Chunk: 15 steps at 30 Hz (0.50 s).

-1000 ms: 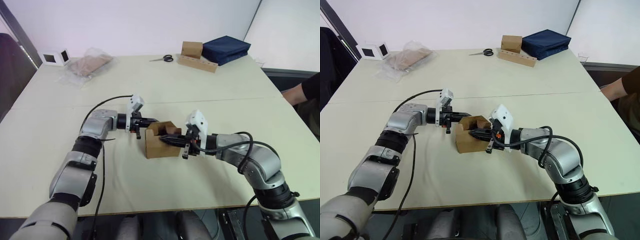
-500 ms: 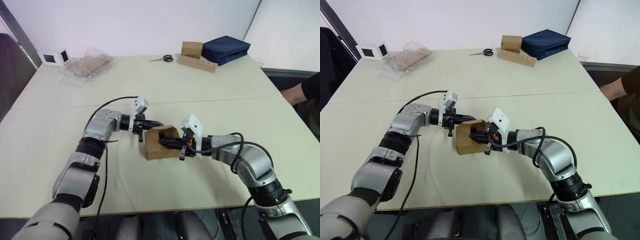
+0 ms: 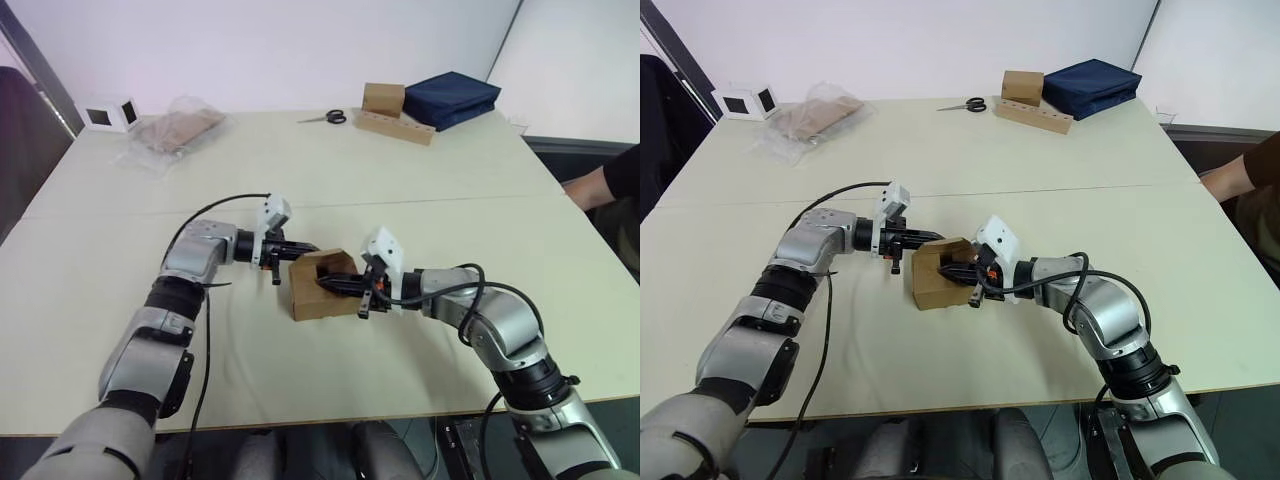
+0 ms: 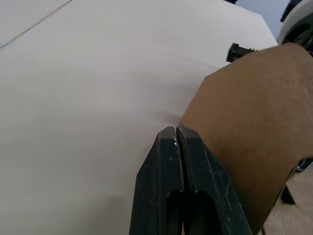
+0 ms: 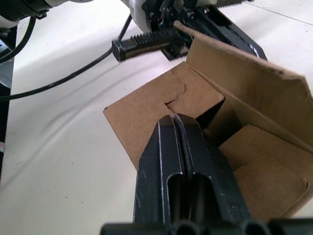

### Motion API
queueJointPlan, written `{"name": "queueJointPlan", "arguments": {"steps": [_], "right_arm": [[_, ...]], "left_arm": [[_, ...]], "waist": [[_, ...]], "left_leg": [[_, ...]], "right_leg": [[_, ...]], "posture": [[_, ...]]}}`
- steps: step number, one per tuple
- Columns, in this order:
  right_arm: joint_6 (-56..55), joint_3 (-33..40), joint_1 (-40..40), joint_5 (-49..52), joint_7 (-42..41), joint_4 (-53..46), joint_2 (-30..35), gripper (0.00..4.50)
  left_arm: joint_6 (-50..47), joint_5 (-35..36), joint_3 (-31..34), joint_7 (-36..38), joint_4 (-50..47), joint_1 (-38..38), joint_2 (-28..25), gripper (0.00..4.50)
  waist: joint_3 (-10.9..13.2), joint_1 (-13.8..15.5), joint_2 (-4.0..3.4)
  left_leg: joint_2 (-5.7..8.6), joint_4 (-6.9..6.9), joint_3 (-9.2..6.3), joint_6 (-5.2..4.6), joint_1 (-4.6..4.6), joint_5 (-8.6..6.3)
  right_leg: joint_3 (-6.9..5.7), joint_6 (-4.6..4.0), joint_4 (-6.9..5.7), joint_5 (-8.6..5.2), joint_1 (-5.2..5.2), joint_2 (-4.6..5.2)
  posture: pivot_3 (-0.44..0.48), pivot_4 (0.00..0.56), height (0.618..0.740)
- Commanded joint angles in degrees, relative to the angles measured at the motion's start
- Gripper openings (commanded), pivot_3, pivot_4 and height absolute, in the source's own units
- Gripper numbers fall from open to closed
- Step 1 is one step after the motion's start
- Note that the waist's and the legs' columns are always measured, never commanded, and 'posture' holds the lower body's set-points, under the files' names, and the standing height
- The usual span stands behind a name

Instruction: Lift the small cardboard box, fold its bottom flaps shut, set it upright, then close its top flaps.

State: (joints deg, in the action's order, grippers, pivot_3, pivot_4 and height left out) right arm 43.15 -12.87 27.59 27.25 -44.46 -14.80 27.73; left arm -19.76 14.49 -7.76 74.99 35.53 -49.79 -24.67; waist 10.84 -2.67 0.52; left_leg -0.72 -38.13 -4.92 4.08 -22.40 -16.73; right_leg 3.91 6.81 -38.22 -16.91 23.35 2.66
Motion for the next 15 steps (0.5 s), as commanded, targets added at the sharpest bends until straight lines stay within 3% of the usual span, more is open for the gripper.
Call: {"name": "queueJointPlan", "arguments": {"steps": [1, 10, 15], "right_arm": [[0.1, 1.4, 0.5, -0.2, 0.5, -0.7, 0.0, 0.0], [0.7, 3.4, -0.2, 0.8, 0.9, -2.9, 0.8, 0.0], [1.2, 4.3, -0.3, 0.9, 1.0, -3.5, 1.4, 0.0]], "left_arm": [[-2.4, 2.7, 4.0, -0.1, -6.6, 1.3, -3.4, 0.02], [-20.9, 16.6, 9.8, 0.5, -33.2, 11.5, -10.9, 0.02], [-23.7, 18.8, 8.5, -1.2, -39.6, 16.4, -12.0, 0.02]], "waist": [[0.0, 0.1, 0.0], [0.0, 0.2, 0.0], [0.0, 0.1, -0.02]], "left_leg": [[0.0, 0.0, -0.01, 0.0, 0.0, 0.0], [-0.01, 0.0, -0.02, 0.01, 0.0, 0.0], [-0.02, 0.0, -0.01, 0.01, 0.02, 0.0]], "right_leg": [[0.0, 0.0, 0.0, 0.0, 0.0, 0.0], [0.0, 0.0, 0.0, 0.0, -0.03, 0.03], [0.0, 0.0, -0.01, 0.0, -0.04, 0.01]], "posture": [[0.0, 0.15, 0.74], [0.0, 0.15, 0.74], [0.0, 0.15, 0.74]]}}
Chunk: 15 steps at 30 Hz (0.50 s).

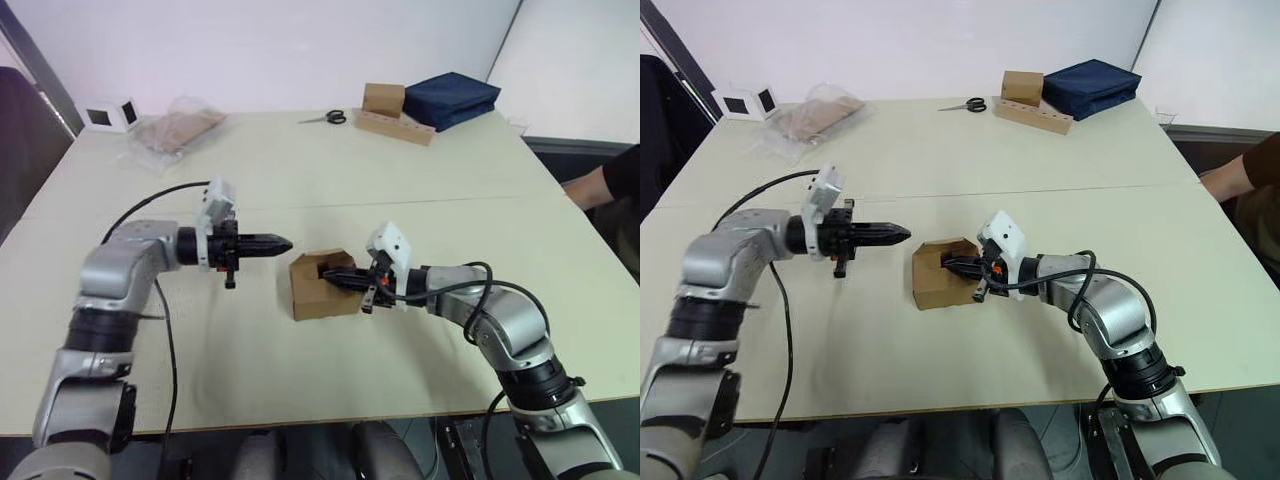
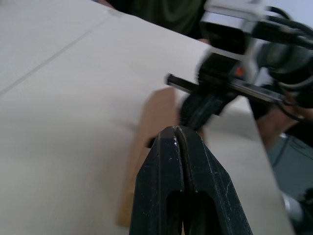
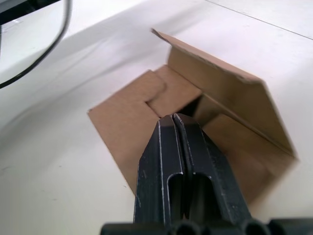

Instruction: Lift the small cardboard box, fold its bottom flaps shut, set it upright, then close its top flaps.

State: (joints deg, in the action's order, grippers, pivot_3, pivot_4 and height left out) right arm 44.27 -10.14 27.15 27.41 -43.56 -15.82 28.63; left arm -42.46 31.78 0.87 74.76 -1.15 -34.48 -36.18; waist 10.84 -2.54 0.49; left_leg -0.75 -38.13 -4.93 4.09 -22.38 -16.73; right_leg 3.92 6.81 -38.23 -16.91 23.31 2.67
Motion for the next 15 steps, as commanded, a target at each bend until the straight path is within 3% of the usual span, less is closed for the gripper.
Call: {"name": "queueJointPlan", "arguments": {"steps": [1, 8, 15], "right_arm": [[0.2, 1.8, 0.2, 0.8, 0.1, -2.5, 0.6, 0.0], [1.1, 2.6, 0.4, 0.8, 0.5, -3.4, 1.0, 0.0], [3.5, 4.7, 1.3, 2.9, 0.1, -7.4, 2.9, 0.0]], "left_arm": [[-0.6, 1.1, -0.8, -1.4, -3.2, 1.8, -0.3, 0.02], [3.3, -4.2, -7.0, -6.3, -2.2, 4.9, 2.7, 0.02], [4.4, -4.5, -8.1, -7.6, -2.1, 6.0, 3.6, 0.02]], "waist": [[0.0, 0.1, 0.01], [0.0, 0.1, 0.01], [0.0, 0.1, 0.0]], "left_leg": [[0.0, 0.0, 0.0, 0.0, 0.0, 0.0], [0.01, 0.0, 0.02, 0.0, -0.01, 0.0], [0.01, 0.0, 0.01, 0.0, 0.0, 0.0]], "right_leg": [[0.0, 0.0, 0.0, 0.0, 0.0, 0.0], [0.0, 0.0, 0.02, 0.0, 0.0, 0.01], [0.0, -0.01, 0.02, 0.0, -0.01, 0.01]], "posture": [[0.0, 0.15, 0.74], [0.0, 0.15, 0.74], [0.0, 0.15, 0.74]]}}
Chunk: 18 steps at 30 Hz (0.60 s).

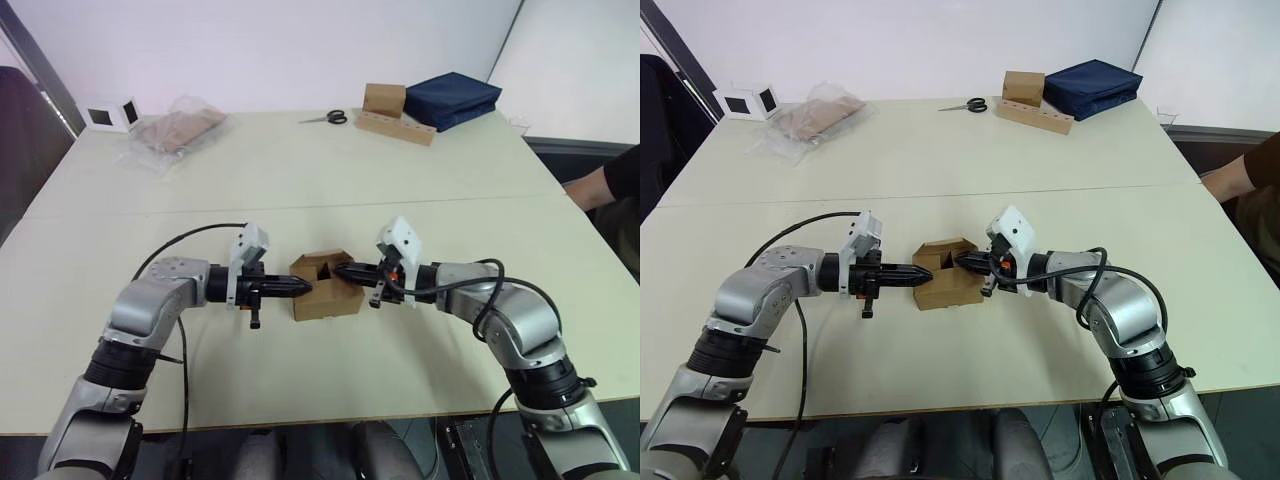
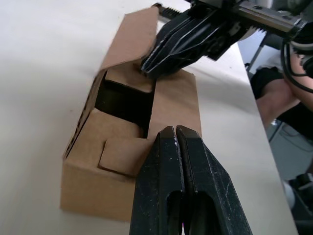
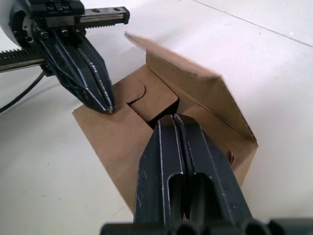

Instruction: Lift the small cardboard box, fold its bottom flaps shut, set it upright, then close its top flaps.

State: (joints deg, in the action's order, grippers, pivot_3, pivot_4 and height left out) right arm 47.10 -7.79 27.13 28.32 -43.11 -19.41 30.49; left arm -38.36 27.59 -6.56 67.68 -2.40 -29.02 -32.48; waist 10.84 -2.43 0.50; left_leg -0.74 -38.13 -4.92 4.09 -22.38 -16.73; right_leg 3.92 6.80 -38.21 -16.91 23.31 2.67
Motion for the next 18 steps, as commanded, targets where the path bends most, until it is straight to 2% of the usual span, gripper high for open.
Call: {"name": "queueJointPlan", "arguments": {"steps": [1, 3, 7, 13, 18], "right_arm": [[1.0, 3.0, 2.3, 2.7, -0.9, -4.5, 1.6, 0.0], [1.8, 4.3, 4.2, 4.5, -1.7, -5.1, 2.0, 0.0], [2.3, 6.4, 12.5, 7.0, -1.8, 1.0, -0.1, 0.0], [-6.4, -1.0, 20.1, -1.7, -4.9, 18.4, -3.8, 0.0], [-9.9, -4.7, 20.0, -5.0, -7.6, 23.3, -6.1, 0.0]], "left_arm": [[0.3, -0.3, -0.7, -0.6, -0.8, 0.5, -0.1, 0.02], [0.4, -0.2, -0.7, -0.9, -1.0, 0.5, -0.1, 0.02], [0.5, 0.0, -0.7, -1.1, -1.3, 0.5, 0.0, 0.02], [0.6, 0.3, -0.6, -1.2, -1.3, 0.1, -0.2, 0.02], [0.6, 0.5, -0.6, -1.7, -1.6, 0.1, -0.3, 0.02]], "waist": [[0.0, 0.0, 0.0], [0.0, 0.0, 0.0], [0.0, -0.1, -0.01], [0.0, 0.0, -0.01], [0.0, -0.2, -0.02]], "left_leg": [[0.0, 0.0, 0.0, 0.0, 0.0, 0.0], [0.0, 0.0, 0.0, 0.0, 0.0, 0.0], [0.0, 0.0, 0.0, 0.0, 0.01, 0.0], [-0.01, 0.03, 0.02, 0.0, 0.04, 0.0], [0.0, 0.03, 0.04, 0.0, 0.01, 0.0]], "right_leg": [[0.0, 0.0, 0.0, 0.0, 0.0, 0.0], [0.0, 0.0, 0.0, 0.0, 0.0, 0.0], [0.0, 0.0, -0.01, 0.0, 0.0, 0.0], [0.0, -0.01, 0.03, 0.0, -0.03, 0.0], [0.01, -0.01, 0.02, 0.0, 0.02, 0.01]], "posture": [[0.0, 0.15, 0.74], [0.0, 0.15, 0.74], [0.0, 0.15, 0.74], [0.0, 0.15, 0.74], [0.0, 0.15, 0.74]]}}
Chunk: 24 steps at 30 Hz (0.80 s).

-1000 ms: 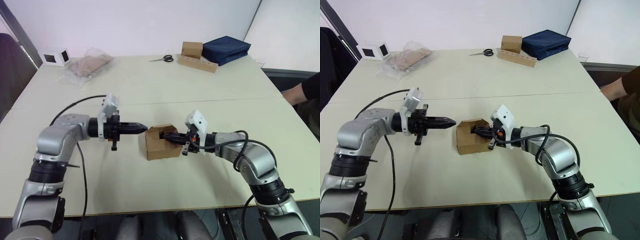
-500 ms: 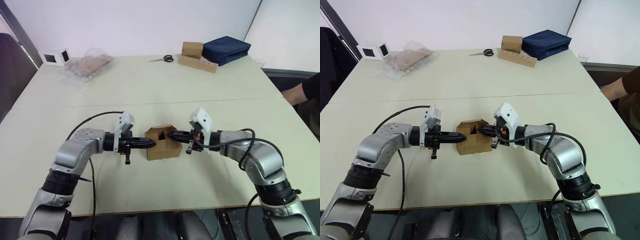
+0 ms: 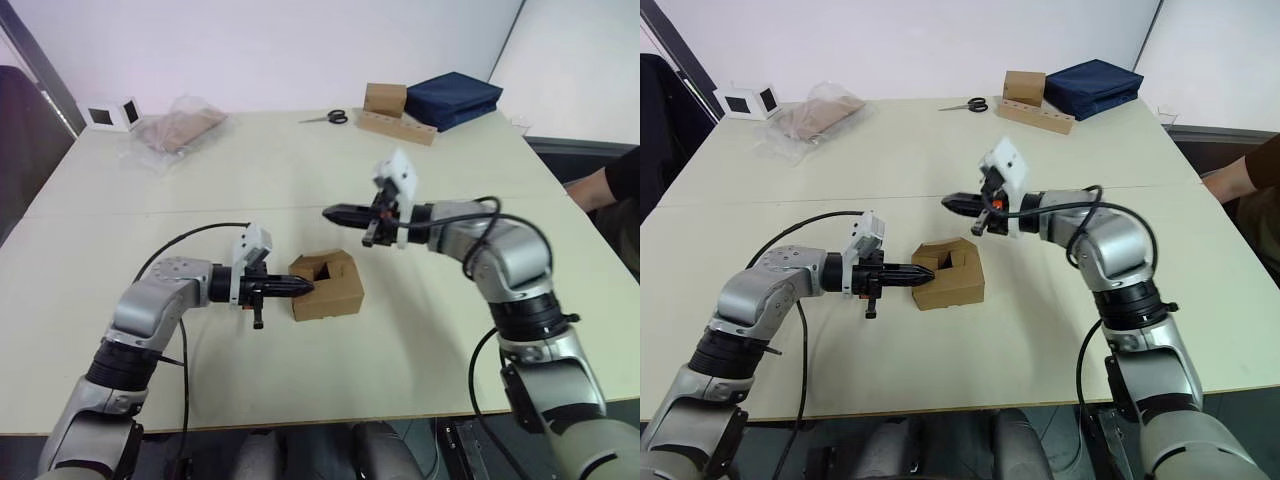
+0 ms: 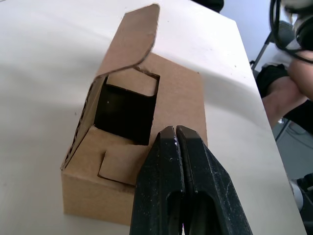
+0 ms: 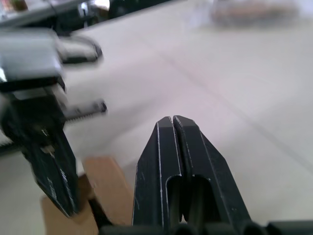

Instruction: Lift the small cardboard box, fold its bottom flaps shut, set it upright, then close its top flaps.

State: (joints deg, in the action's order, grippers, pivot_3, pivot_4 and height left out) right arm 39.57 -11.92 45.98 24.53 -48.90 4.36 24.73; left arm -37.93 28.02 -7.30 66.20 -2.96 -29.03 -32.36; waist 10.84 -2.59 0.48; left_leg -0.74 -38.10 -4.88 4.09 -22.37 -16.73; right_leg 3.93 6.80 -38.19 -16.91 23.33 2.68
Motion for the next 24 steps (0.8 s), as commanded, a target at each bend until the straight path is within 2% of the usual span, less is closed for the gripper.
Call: {"name": "queueJointPlan", "arguments": {"steps": [1, 14, 24], "right_arm": [[-2.4, -1.1, 0.6, -1.4, -2.4, -0.9, -0.3, 0.0], [-0.4, -3.7, -7.3, -3.2, -4.1, -7.3, 1.0, 0.0], [-2.3, -4.1, -9.0, -5.7, -3.5, -5.8, 0.3, 0.0]], "left_arm": [[0.2, 0.1, 0.2, -0.4, -1.2, 0.2, -0.4, 0.02], [-1.8, 1.9, 0.9, 0.5, -3.8, 1.2, -3.0, 0.02], [-4.3, 6.8, 4.4, 5.0, -7.0, 2.7, -10.5, 0.02]], "waist": [[0.0, 0.0, -0.01], [0.0, 0.0, -0.01], [0.0, 0.0, -0.01]], "left_leg": [[0.0, 0.0, 0.0, 0.0, 0.0, 0.0], [0.0, 0.0, -0.02, 0.0, 0.0, 0.0], [-0.01, 0.01, -0.02, 0.0, 0.0, 0.0]], "right_leg": [[0.0, 0.0, -0.01, 0.0, 0.01, 0.0], [0.0, 0.0, -0.01, 0.0, 0.01, -0.01], [0.0, 0.0, 0.0, 0.0, 0.01, -0.01]], "posture": [[0.0, 0.15, 0.74], [0.0, 0.15, 0.74], [0.0, 0.15, 0.74]]}}
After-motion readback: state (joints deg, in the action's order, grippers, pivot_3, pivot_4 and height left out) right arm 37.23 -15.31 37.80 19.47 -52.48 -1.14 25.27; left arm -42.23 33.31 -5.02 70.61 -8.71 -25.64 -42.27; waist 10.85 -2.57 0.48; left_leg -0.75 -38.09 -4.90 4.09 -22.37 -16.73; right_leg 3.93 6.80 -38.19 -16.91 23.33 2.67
